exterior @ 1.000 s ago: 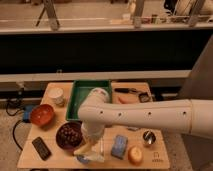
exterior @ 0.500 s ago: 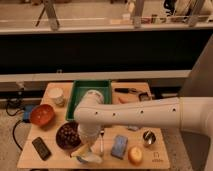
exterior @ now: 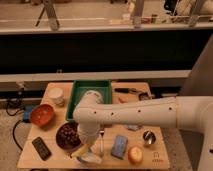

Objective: Place banana in plastic cup

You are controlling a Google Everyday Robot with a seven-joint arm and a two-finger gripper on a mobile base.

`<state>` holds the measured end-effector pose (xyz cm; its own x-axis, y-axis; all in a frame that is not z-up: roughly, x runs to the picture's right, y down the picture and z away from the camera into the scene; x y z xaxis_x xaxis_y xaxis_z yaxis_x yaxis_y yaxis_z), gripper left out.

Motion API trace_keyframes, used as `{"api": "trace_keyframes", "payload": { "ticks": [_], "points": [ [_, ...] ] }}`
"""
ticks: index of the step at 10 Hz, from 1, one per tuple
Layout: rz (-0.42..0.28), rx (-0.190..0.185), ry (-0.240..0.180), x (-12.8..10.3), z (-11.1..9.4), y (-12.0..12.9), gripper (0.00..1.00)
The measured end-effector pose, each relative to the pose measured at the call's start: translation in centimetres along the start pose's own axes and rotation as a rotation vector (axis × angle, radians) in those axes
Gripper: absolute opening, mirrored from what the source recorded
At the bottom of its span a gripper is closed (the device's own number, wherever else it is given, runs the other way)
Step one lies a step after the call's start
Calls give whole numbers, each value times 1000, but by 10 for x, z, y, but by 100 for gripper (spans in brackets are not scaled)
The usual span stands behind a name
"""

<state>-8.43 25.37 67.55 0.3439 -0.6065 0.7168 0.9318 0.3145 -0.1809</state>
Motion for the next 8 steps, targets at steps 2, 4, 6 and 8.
{"api": "trace_keyframes", "payload": {
  "ticks": [2, 4, 6, 8],
  "points": [
    [-2, -6, 0, 0, 1, 0, 76],
    [-1, -9, 1, 0, 1, -1, 80],
    [4, -11, 2, 0, 2, 0, 80],
    [10, -11, 3, 1, 1, 0, 80]
  ]
}}
